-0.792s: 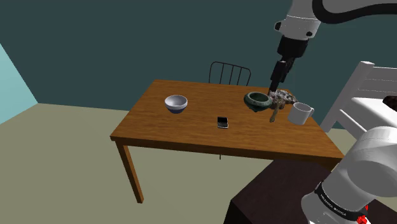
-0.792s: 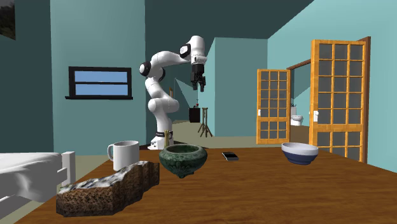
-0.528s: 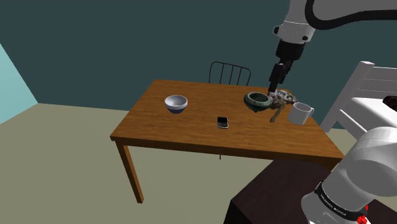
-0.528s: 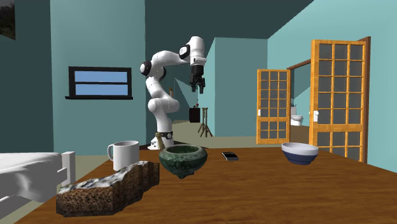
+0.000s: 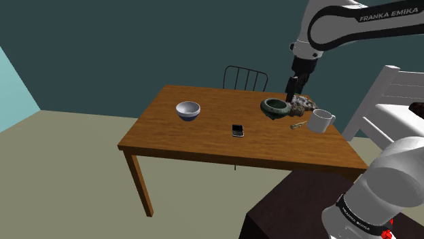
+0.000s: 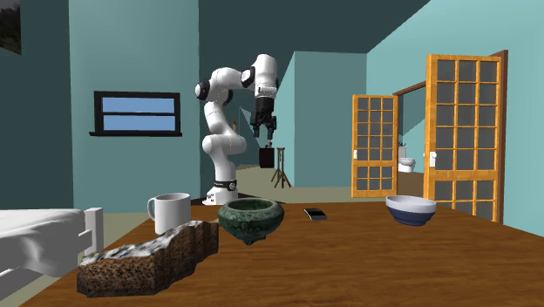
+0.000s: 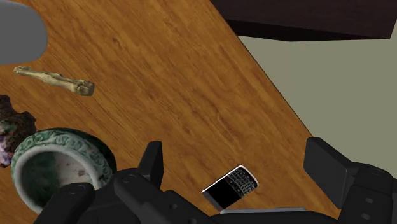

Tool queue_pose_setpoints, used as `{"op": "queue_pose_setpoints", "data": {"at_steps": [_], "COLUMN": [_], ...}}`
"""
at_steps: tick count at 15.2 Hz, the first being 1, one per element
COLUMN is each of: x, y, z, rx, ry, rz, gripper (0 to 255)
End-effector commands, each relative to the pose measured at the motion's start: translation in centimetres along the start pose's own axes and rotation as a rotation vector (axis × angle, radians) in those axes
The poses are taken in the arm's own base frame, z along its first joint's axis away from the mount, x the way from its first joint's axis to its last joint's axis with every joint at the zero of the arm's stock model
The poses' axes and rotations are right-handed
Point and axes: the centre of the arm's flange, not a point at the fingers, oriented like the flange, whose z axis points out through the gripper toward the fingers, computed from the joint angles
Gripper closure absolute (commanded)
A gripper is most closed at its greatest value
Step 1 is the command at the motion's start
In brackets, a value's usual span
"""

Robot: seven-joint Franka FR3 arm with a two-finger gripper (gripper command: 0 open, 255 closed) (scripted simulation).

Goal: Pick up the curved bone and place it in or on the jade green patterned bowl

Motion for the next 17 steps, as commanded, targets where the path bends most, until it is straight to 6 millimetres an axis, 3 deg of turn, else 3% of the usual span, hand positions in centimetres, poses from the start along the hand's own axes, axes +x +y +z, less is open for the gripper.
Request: {"op": "queue_pose_setpoints", "data": {"at_steps": [1, 16, 17], "x": [0.6, 3.2, 3.2], "y": [2.4, 18.2, 18.6], "z": [1.7, 12.6, 12.8], "rx": [-0.007, -0.055, -0.056], "ry": [-0.01, -0.092, -0.094], "rz": [0.018, 0.151, 0.154], "gripper": [0, 0, 0]}}
